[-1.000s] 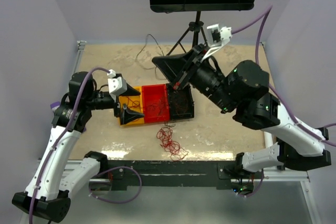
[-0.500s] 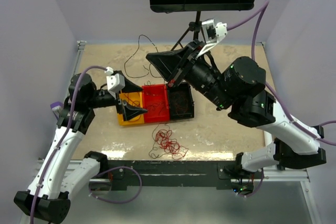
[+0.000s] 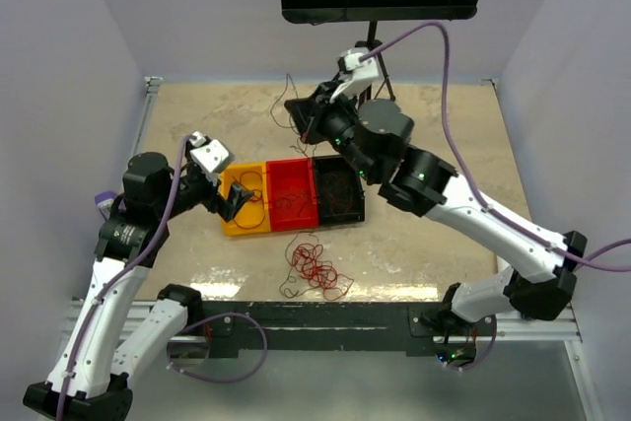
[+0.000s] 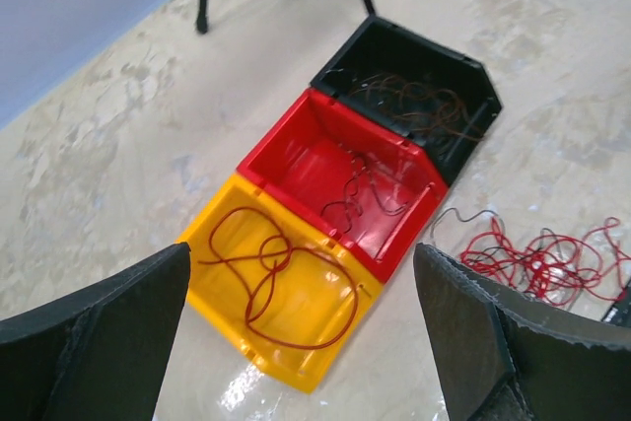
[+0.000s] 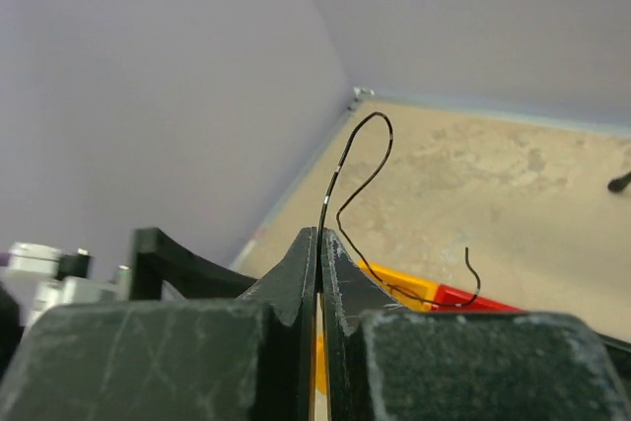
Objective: Untangle the cables
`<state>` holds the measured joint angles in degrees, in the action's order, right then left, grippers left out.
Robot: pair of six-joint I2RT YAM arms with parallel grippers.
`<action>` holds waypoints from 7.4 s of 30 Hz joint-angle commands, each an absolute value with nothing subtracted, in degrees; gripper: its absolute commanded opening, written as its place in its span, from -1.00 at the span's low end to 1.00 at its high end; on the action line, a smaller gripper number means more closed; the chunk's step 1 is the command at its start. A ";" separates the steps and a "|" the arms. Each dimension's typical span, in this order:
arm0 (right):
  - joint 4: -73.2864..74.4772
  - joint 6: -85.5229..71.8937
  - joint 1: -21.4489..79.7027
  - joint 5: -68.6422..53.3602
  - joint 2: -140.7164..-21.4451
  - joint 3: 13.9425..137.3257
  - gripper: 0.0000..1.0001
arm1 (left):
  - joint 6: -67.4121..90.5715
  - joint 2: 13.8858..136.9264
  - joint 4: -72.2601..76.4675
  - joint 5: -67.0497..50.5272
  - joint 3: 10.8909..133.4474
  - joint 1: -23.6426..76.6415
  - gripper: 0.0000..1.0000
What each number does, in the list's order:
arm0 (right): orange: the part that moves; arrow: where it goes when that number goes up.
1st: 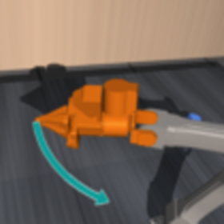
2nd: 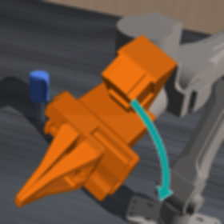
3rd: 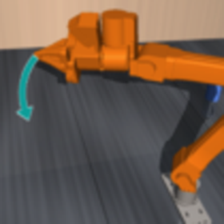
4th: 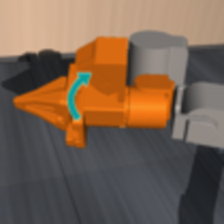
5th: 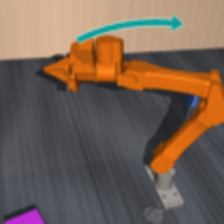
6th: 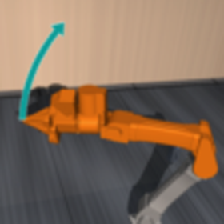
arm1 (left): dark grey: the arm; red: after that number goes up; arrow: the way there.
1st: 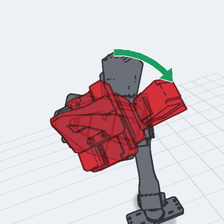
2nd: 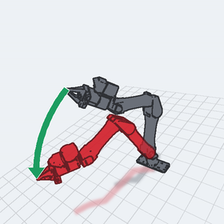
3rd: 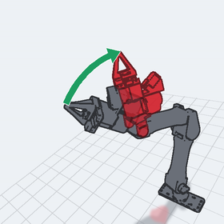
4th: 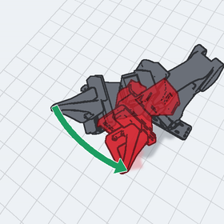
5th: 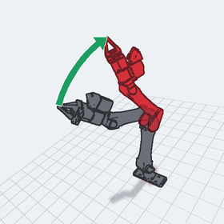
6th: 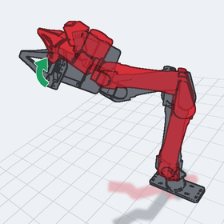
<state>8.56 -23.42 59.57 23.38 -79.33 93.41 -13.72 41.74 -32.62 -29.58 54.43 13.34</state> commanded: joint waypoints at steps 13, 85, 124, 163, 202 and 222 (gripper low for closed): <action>-8.61 -30.32 55.81 19.07 -93.25 77.44 -1.00 | -9.05 42.01 -30.24 -17.05 55.72 11.87 1.00; -2.55 -48.08 75.94 17.23 -76.37 44.03 0.43 | -15.73 45.88 -29.97 -27.51 53.97 11.87 1.00; 7.38 -48.87 75.85 8.61 -86.04 53.17 0.46 | -16.00 43.86 -28.83 -26.28 52.21 11.87 1.00; 18.90 -49.57 74.79 16.00 -86.48 57.22 0.34 | -15.82 43.95 -27.16 -25.75 51.24 11.87 1.00; 15.74 -31.82 74.97 19.16 -64.07 82.34 -1.00 | -15.29 39.29 -27.51 -37.43 47.81 11.87 1.00; 10.99 -24.00 74.97 13.97 -69.87 103.26 -1.00 | -24.42 38.14 -29.70 -65.30 42.54 12.22 0.99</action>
